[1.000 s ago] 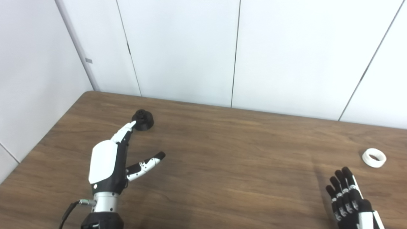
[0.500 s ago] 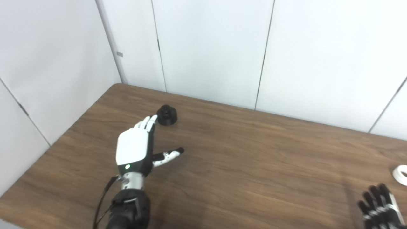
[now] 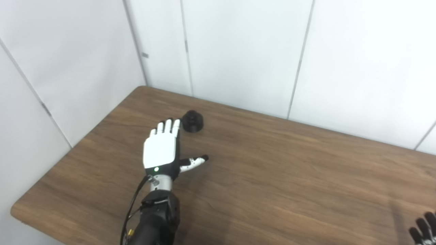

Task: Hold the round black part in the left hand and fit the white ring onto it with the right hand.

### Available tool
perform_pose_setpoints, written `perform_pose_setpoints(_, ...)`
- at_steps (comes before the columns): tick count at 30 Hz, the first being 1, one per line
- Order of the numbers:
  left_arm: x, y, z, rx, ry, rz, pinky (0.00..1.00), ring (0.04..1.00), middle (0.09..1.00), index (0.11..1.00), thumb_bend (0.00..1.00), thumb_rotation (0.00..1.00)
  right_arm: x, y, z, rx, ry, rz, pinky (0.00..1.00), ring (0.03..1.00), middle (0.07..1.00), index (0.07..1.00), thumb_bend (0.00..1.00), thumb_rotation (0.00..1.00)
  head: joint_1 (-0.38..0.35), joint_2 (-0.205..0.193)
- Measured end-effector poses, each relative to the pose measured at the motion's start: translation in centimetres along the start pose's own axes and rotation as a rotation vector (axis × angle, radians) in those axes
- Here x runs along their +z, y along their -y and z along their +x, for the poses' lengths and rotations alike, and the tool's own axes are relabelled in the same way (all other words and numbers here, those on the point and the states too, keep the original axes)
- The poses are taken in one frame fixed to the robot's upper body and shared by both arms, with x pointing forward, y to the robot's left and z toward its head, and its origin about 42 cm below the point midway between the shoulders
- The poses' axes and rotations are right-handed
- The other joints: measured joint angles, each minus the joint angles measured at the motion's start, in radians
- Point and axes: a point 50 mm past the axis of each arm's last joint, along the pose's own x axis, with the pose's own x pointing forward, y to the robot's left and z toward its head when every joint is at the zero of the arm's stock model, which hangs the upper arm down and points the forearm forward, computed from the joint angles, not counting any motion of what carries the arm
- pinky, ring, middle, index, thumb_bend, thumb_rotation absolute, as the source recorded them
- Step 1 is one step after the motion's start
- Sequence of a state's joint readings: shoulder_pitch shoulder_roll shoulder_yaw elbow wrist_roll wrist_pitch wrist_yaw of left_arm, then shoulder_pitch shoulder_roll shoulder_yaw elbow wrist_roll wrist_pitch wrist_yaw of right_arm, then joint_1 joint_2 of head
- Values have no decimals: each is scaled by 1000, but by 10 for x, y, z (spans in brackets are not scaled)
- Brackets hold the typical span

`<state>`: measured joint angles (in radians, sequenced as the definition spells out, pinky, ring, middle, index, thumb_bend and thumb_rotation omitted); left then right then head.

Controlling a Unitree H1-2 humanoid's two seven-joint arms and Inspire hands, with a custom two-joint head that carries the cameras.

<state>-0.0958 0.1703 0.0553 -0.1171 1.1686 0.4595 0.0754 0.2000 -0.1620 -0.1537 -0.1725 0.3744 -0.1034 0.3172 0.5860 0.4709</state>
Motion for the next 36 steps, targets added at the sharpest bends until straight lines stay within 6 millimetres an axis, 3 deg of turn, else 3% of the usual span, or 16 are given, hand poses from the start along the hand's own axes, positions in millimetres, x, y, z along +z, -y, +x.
perform_pose_setpoints(5,3,3,8,-28,-59,1,1000,1000,1000,1000,984,639,1,14,-9,-14,-38,-20,1000,1000,1000,1000,704,790,23,0)
perform_pose_setpoints(29,-5,27,41,-102,-248,-32,1000,1000,1000,1000,1000,596,1,17,-8,1,-42,-14,1000,1000,1000,1000,726,774,54,-28)
perform_pose_setpoints(36,-20,33,52,-125,-275,-118,1000,1000,1000,1000,1000,620,1,18,-8,7,-43,-11,1000,1000,1000,1000,732,760,48,-25)
